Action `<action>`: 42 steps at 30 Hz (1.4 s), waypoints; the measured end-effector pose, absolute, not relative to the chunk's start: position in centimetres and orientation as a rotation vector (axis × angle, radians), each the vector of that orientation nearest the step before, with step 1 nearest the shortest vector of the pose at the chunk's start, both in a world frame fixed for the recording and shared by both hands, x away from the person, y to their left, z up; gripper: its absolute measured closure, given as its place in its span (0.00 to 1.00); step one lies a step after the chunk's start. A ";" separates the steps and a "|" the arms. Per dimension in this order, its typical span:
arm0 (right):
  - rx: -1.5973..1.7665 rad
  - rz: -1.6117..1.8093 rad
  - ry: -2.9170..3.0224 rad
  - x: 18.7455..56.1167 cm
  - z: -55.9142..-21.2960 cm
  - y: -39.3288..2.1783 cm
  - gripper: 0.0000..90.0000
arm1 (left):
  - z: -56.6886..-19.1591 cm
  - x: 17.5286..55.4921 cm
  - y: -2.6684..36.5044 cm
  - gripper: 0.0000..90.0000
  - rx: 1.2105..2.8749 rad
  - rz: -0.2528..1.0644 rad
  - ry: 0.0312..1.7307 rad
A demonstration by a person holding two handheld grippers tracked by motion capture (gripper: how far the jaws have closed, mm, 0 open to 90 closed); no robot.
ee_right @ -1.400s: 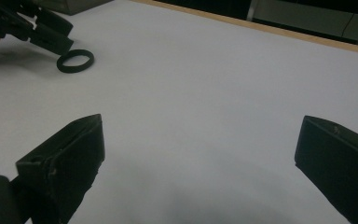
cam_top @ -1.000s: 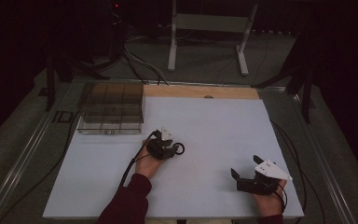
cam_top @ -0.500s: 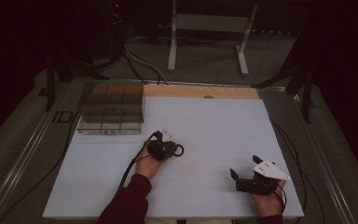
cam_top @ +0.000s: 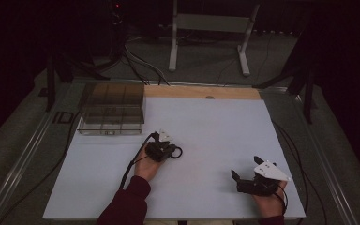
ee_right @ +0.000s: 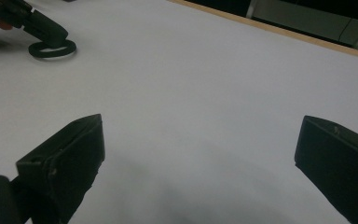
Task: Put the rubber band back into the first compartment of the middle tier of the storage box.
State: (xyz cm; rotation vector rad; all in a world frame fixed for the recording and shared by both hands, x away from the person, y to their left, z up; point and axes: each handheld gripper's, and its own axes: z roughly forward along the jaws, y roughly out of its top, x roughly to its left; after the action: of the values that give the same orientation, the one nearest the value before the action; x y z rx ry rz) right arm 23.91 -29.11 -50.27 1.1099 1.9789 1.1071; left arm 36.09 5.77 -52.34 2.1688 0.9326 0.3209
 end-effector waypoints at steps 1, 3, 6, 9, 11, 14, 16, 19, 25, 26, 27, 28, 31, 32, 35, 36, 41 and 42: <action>1.110 1.107 1.978 23.9 -50.3 -29.1 0.02 | -52.2 36.1 5.9 0.99 2.150 0.315 0.937; 1.109 1.107 1.977 23.9 -50.2 -29.1 0.02 | -52.1 36.1 6.0 0.99 2.143 0.314 0.939; 1.109 1.108 1.977 23.9 -50.2 -29.1 0.02 | -51.8 36.0 6.2 0.99 2.137 0.317 0.937; 1.108 1.108 1.976 23.9 -50.2 -29.1 0.02 | -51.6 36.0 6.4 0.99 2.132 0.315 0.943; 1.108 1.108 1.975 23.9 -50.2 -29.1 0.02 | -51.4 36.0 6.6 0.99 2.121 0.318 0.949; 1.109 1.108 1.975 23.9 -50.2 -29.1 0.02 | -51.0 36.0 7.0 0.99 2.107 0.321 0.956; 1.109 1.108 1.975 23.9 -50.2 -29.1 0.02 | -50.7 36.0 7.3 0.99 2.097 0.326 0.960; 1.107 1.108 1.977 23.9 -50.2 -29.1 0.02 | -50.3 36.1 7.7 0.99 2.086 0.331 0.970; 1.107 1.110 1.975 23.9 -50.2 -29.1 0.02 | -49.5 36.1 8.4 0.99 2.064 0.345 0.982; 1.107 1.111 1.975 23.9 -50.2 -29.1 0.02 | -49.4 36.1 8.6 0.99 2.064 0.348 0.981; 1.107 1.111 1.975 23.9 -50.2 -29.1 0.02 | -49.3 36.1 8.6 0.99 2.057 0.348 0.985; 1.107 1.110 1.975 23.9 -50.2 -29.1 0.02 | -49.2 36.2 8.8 0.99 2.056 0.350 0.986; 1.110 1.112 1.973 23.8 -50.2 -29.1 0.02 | -48.9 36.2 9.0 0.99 2.052 0.359 0.991; 1.111 1.113 1.972 23.8 -50.2 -29.1 0.02 | -48.7 36.2 9.1 0.99 2.051 0.361 0.991; 1.114 1.115 1.970 23.9 -50.2 -29.2 0.02 | -48.4 36.2 9.3 0.99 2.042 0.368 0.995; 1.114 1.117 1.971 23.9 -50.2 -29.2 0.02 | -48.3 36.3 9.4 0.99 2.041 0.368 0.994; 1.114 1.119 1.972 23.8 -50.2 -29.2 0.02 | -47.7 36.3 9.6 0.99 2.037 0.383 0.994; 1.114 1.119 1.972 23.8 -50.2 -29.2 0.02 | -47.6 36.3 9.7 0.99 2.034 0.384 0.994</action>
State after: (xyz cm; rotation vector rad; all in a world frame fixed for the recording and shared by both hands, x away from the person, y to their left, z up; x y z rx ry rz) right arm 23.84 -29.15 -50.20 1.1136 1.9719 1.1186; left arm 36.31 9.70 -47.57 2.0344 0.9940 0.3842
